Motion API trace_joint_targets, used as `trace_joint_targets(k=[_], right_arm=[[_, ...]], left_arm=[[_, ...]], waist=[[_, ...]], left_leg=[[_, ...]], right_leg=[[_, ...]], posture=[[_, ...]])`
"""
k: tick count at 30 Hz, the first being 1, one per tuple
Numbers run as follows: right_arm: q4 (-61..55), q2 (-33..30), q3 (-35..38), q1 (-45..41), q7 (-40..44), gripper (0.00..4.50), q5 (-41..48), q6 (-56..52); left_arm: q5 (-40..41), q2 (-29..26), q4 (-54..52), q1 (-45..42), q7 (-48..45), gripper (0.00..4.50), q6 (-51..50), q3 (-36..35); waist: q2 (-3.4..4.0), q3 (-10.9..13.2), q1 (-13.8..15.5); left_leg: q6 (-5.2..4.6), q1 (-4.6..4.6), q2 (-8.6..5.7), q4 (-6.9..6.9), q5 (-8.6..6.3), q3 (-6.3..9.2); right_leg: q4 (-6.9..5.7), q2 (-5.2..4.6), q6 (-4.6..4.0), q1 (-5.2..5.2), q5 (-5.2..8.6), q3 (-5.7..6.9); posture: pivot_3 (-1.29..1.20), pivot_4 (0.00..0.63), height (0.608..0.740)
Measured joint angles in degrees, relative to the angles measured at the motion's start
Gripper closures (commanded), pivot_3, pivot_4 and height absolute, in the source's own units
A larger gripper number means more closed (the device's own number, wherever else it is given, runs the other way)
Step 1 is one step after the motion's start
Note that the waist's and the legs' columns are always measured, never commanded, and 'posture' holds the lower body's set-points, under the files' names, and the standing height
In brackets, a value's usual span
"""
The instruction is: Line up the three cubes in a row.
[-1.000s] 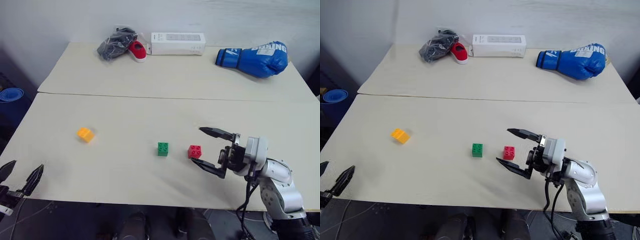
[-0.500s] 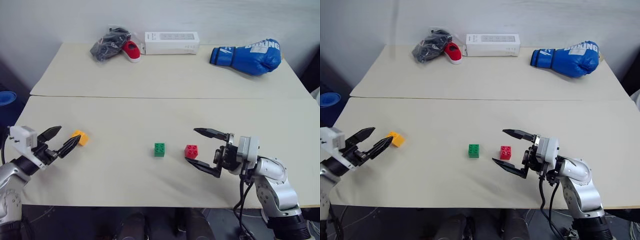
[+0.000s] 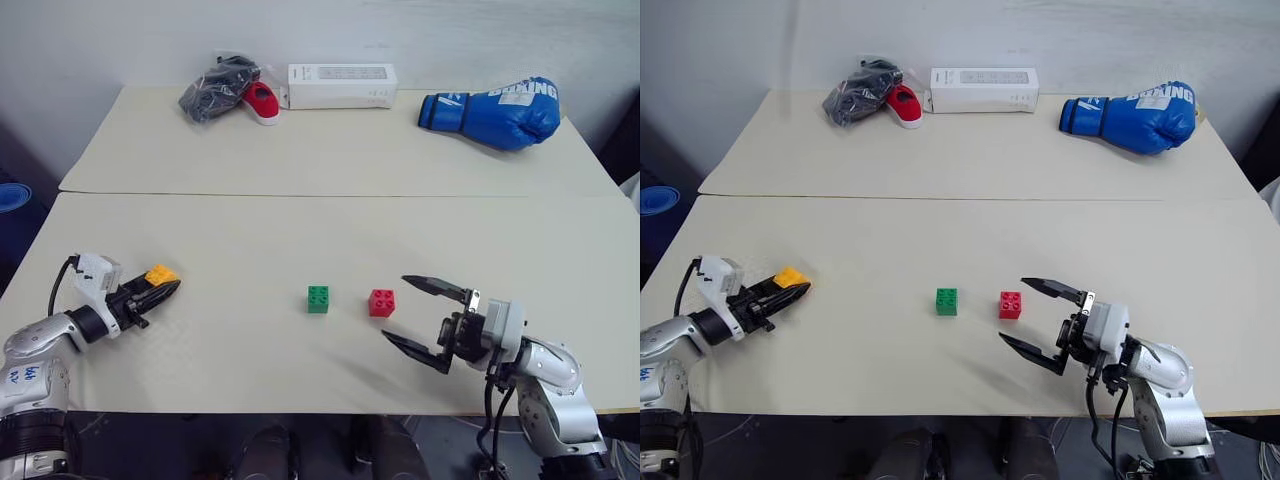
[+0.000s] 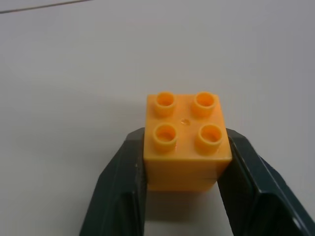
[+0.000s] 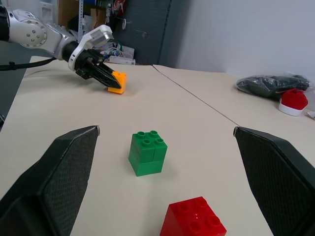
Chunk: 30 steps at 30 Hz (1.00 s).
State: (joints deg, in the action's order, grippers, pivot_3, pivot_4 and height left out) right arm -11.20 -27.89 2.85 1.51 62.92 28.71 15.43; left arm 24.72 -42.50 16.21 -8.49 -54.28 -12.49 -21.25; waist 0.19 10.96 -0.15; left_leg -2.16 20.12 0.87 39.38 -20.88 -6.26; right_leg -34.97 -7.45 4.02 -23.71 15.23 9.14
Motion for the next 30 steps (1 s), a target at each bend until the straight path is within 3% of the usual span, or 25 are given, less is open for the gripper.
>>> trace_joint_targets(k=[4, 8, 11, 18, 27, 30], right_arm=[[0.2, -0.6, 0.3, 0.3, 0.0, 0.0, -0.3, 0.7], [0.4, -2.4, 1.5, 0.6, 0.6, 0.0, -0.2, 0.5], [0.3, -4.0, 2.9, 0.7, 0.9, 0.0, 0.3, -0.1], [-2.2, -6.1, 4.9, 2.7, 0.4, 0.0, 1.7, -3.4], [-5.8, -6.7, 6.5, 4.3, -1.3, 0.0, 2.0, -5.6], [-5.3, -6.7, 6.5, 4.2, -1.0, 0.0, 1.9, -5.4]], left_arm=[[0.5, -2.7, 0.5, -4.8, -10.8, 2.99, 4.0, 3.1], [-3.3, -4.1, 4.2, -13.1, -22.8, 2.99, 12.5, 11.8], [-5.7, -1.9, 8.9, -19.5, -31.3, 2.99, 17.1, 18.7], [-9.8, 2.7, 21.4, -29.1, -31.8, 2.99, 25.0, 25.8], [-10.4, 4.2, 29.7, -32.6, -31.8, 2.99, 31.0, 31.4], [-9.8, 4.0, 30.0, -33.0, -31.8, 2.04, 30.6, 33.2]], waist=[[0.0, 0.0, 0.5], [0.04, 0.0, 0.7], [0.04, 0.0, 0.6], [0.02, 0.0, 0.0], [0.0, 0.0, 0.1], [0.0, 0.0, 0.2]], left_leg=[[-0.02, 0.02, -0.06, 0.01, 0.02, 0.03], [-0.03, 0.02, -0.11, 0.01, 0.03, -0.04], [-0.05, 0.06, -0.09, 0.02, 0.04, -0.07], [-0.09, 0.06, -0.07, 0.06, 0.09, -0.13], [-0.11, 0.07, -0.08, 0.18, 0.1, -0.07], [-0.12, 0.08, -0.09, 0.2, 0.09, -0.06]], right_leg=[[-0.01, -0.07, 0.0, 0.01, 0.0, 0.03], [-0.02, -0.03, 0.0, 0.0, 0.0, 0.01], [-0.02, 0.08, 0.0, -0.02, 0.0, 0.03], [-0.05, 0.23, 0.02, -0.03, -0.01, 0.01], [-0.08, 0.09, 0.04, 0.0, -0.02, 0.01], [-0.09, 0.08, 0.04, 0.01, -0.02, 0.01]], posture=[[0.0, 0.15, 0.74], [0.0, 0.15, 0.74], [0.0, 0.15, 0.74], [0.0, 0.15, 0.74], [0.0, 0.15, 0.74], [0.0, 0.15, 0.74]])
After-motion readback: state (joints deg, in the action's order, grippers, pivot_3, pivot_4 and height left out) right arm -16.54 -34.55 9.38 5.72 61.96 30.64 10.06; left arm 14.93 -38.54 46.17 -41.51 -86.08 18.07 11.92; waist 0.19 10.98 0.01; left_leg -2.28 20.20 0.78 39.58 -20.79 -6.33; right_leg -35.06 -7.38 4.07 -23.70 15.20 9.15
